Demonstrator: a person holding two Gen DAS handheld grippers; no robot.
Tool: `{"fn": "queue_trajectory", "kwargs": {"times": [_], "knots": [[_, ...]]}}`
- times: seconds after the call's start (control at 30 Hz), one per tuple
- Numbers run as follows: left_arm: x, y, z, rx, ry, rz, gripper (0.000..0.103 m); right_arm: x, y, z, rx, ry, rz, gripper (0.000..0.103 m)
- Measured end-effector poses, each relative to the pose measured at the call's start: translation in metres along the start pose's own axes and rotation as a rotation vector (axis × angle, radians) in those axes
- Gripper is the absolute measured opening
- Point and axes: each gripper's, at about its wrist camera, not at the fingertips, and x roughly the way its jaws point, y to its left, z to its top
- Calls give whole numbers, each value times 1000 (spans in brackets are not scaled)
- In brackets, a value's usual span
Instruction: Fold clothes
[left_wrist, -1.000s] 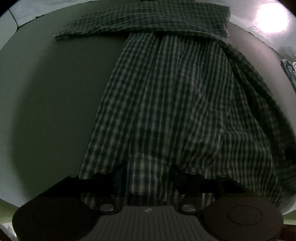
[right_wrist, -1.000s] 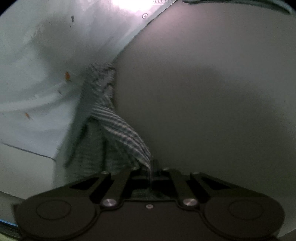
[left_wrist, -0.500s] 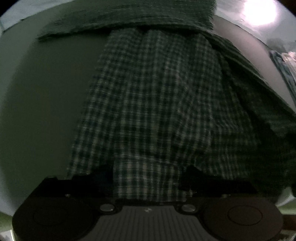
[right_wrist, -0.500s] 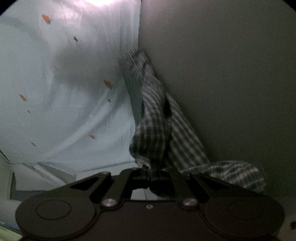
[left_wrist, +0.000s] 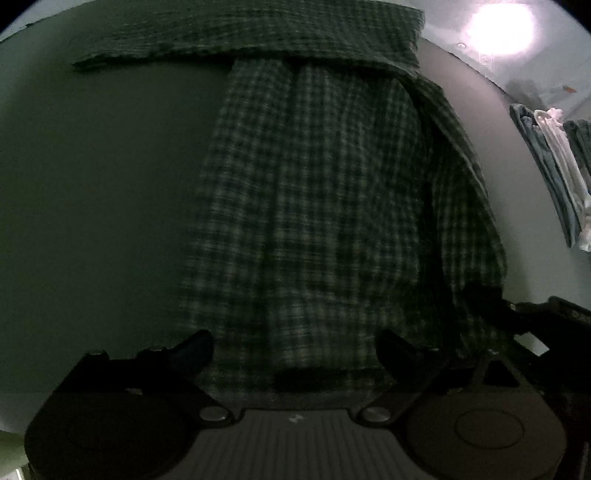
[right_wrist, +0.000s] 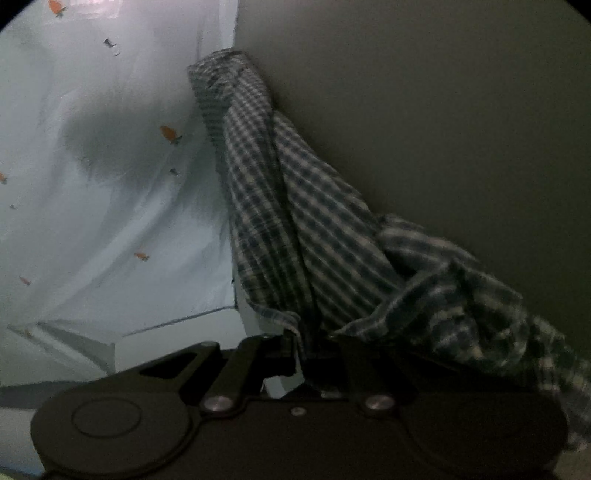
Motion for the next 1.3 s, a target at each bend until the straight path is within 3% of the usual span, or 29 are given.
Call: {"fn": "queue_trajectory", "kwargs": {"times": [0.37,0.5,0.57,0.73,0.97,1.03,1.13,1.3], "knots": [[-1,37,3,18,30,-36,94,-6,-3,-37,1,-125,-64,18],[-2,47,5,55,45,-64,94,-5,3,-55,-41,-175,-83,10],[-3,50,6,80,50,-76,94,1,7,-63,-26,-187,-32,5],[-5,60,9,119,54,-90,94,11,13,-78,0,-212,99,4],[-4,75,12,140,57,-73,94,43,7,-93,-17,-128,-100,13],[-5,79,11,132,52,-75,94,46,11,-100,-27,-118,-89,19],[-3,87,13,113,53,-84,94,43,23,-104,-68,-146,-49,19],[-4,96,15,108,43,-79,94,17,38,-100,-104,-324,85,19]]}}
